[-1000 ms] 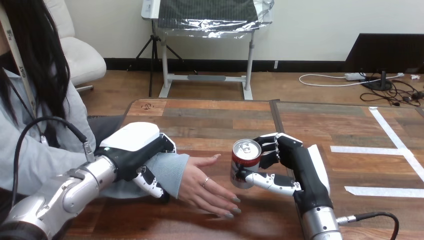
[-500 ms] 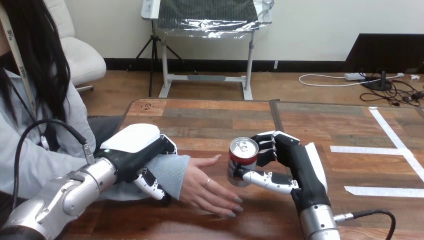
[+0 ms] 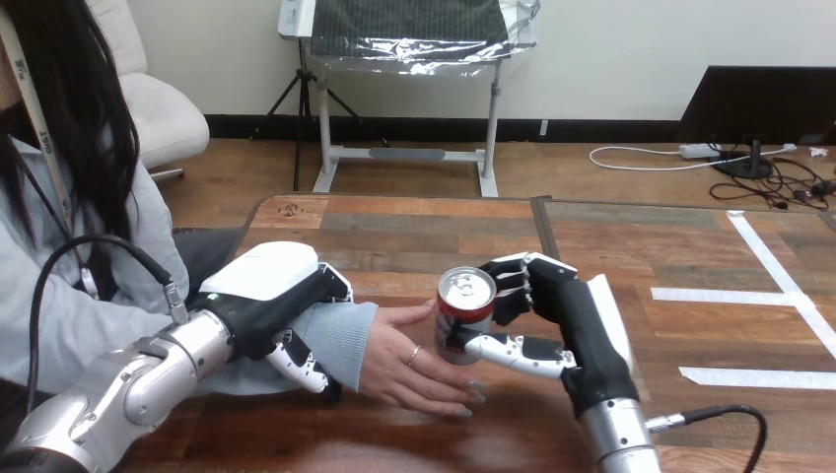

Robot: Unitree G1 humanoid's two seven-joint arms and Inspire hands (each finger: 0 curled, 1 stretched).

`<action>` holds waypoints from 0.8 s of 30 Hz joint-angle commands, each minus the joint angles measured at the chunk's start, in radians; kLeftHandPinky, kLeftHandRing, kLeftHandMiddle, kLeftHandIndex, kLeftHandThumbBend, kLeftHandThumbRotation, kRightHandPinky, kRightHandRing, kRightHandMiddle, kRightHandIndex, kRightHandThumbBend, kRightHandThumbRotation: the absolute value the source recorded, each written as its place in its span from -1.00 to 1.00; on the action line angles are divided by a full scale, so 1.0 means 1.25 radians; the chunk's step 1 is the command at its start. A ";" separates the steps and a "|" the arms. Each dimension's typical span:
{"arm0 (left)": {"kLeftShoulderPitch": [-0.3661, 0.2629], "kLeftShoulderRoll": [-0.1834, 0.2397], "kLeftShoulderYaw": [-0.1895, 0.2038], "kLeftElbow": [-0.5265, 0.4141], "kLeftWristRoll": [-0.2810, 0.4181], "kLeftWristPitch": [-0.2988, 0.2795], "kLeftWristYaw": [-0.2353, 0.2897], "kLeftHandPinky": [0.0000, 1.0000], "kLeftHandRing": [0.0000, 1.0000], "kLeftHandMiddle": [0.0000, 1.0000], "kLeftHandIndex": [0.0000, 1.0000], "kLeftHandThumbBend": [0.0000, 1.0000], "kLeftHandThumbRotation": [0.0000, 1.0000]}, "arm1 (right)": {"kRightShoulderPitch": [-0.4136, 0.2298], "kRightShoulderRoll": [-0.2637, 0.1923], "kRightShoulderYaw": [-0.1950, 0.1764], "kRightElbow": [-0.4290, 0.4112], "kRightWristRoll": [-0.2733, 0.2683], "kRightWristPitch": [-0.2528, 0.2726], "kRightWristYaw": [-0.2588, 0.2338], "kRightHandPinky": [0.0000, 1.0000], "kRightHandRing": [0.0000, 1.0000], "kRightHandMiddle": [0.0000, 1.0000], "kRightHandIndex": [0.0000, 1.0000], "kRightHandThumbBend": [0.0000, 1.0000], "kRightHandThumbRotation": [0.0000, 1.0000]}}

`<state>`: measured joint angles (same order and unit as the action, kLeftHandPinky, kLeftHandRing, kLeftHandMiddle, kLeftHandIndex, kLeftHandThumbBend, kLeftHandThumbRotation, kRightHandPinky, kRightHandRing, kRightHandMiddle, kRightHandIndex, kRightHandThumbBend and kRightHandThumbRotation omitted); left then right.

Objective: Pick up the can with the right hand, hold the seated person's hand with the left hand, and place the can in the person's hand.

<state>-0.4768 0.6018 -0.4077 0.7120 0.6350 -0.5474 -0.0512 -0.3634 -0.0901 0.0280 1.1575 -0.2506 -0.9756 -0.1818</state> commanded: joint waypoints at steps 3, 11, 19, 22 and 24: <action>-0.024 0.002 0.039 -0.061 -0.025 0.003 0.008 -0.44 -0.31 -0.17 -0.13 0.77 -1.00 | -0.059 0.011 0.007 -0.054 0.001 -0.008 -0.011 -0.15 -0.09 0.05 0.09 0.43 -1.00; -0.023 0.001 0.041 -0.063 -0.027 -0.007 0.016 -0.44 -0.32 -0.18 -0.14 0.78 -1.00 | -0.054 0.023 0.012 -0.062 0.004 -0.004 -0.009 -0.17 -0.09 0.05 0.09 0.43 -1.00; -0.021 -0.001 0.044 -0.076 -0.031 -0.001 0.013 -0.45 -0.32 -0.18 -0.15 0.79 -1.00 | -0.048 0.032 0.018 -0.073 0.000 0.007 -0.013 -0.17 -0.10 0.05 0.09 0.44 -1.00; -0.022 -0.002 0.044 -0.076 -0.031 -0.004 0.017 -0.45 -0.32 -0.18 -0.15 0.80 -1.00 | -0.046 0.034 0.022 -0.077 -0.003 0.008 -0.016 -0.17 -0.10 0.04 0.09 0.44 -1.00; -0.022 -0.003 0.046 -0.077 -0.036 -0.005 0.016 -0.45 -0.32 -0.18 -0.15 0.80 -1.00 | -0.044 0.038 0.024 -0.080 -0.003 0.008 -0.017 -0.16 -0.10 0.04 0.09 0.44 -1.00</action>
<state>-0.4672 0.6015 -0.4050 0.6747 0.6285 -0.5448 -0.0513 -0.3631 -0.0607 0.0542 1.1339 -0.2538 -0.9599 -0.1879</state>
